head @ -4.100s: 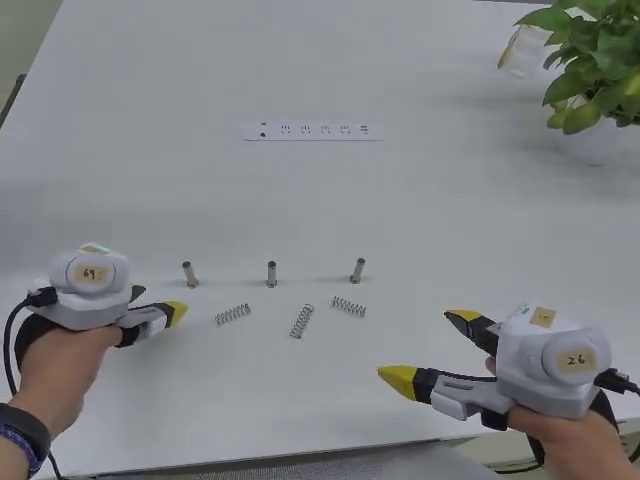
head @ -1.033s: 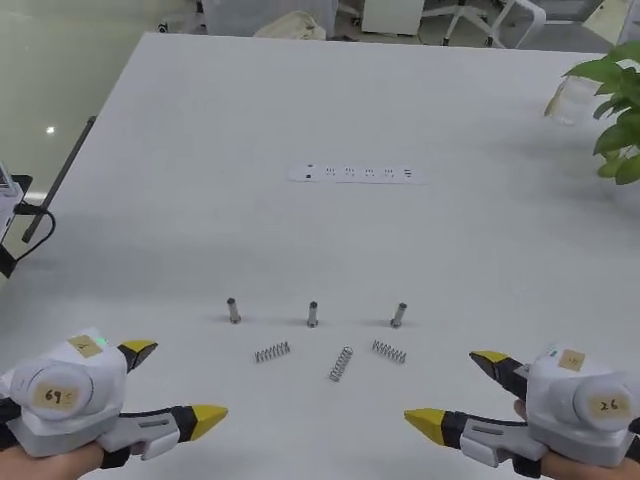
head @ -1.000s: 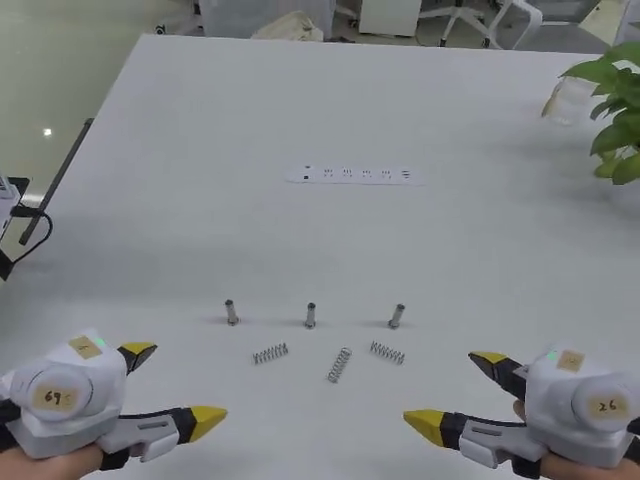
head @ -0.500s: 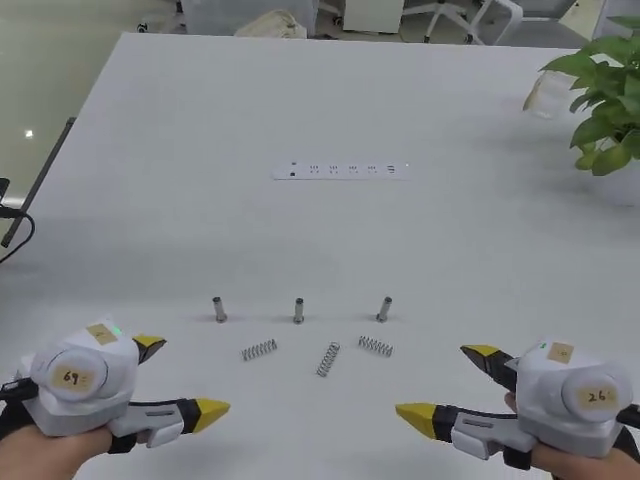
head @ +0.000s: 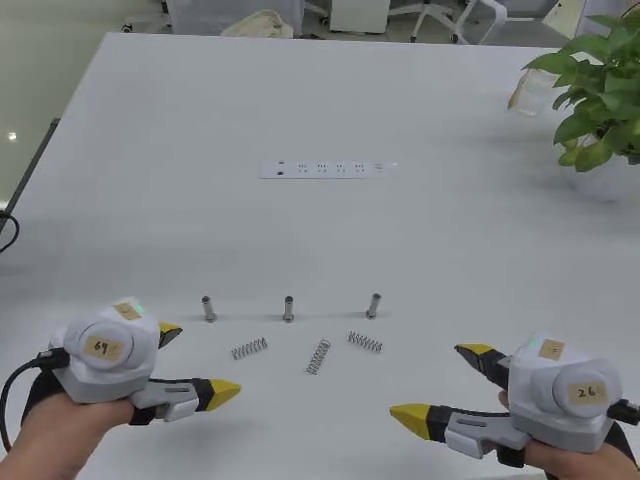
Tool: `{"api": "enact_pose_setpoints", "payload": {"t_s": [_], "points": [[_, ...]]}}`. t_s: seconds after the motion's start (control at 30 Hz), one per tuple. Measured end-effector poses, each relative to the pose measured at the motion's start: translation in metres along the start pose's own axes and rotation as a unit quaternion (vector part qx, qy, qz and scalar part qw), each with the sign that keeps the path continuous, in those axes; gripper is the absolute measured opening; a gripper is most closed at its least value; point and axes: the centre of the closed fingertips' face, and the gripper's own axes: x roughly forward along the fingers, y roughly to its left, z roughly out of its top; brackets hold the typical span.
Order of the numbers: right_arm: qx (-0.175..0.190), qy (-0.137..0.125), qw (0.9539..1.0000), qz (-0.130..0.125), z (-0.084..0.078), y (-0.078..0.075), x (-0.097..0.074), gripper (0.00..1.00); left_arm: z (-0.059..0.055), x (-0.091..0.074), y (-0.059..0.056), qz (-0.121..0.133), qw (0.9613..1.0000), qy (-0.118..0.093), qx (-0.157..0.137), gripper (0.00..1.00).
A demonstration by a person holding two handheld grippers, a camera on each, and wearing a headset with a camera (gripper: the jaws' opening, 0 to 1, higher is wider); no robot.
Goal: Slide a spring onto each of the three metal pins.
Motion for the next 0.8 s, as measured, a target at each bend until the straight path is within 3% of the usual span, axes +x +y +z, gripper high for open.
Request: {"api": "enact_pose_setpoints", "payload": {"t_s": [0.3,0.37,0.57,0.8], "points": [[0.003,-0.003,1.0,0.0,-0.002,0.003,-0.003,0.78,-0.007,0.018,0.001,-0.009,0.9999,0.012,-0.002,0.58],[0.001,-0.001,1.0,0.001,-0.003,0.004,-0.003,0.78,-0.012,0.02,0.003,-0.006,0.9997,0.025,0.004,0.54],[0.004,-0.003,1.0,0.0,-0.005,0.006,-0.005,0.77,-0.02,0.029,0.011,-0.005,0.9994,0.034,-0.004,0.5],[0.005,0.001,1.0,0.001,-0.009,0.007,-0.006,0.77,-0.022,0.041,0.015,-0.003,0.9991,0.04,-0.01,0.43]]}}
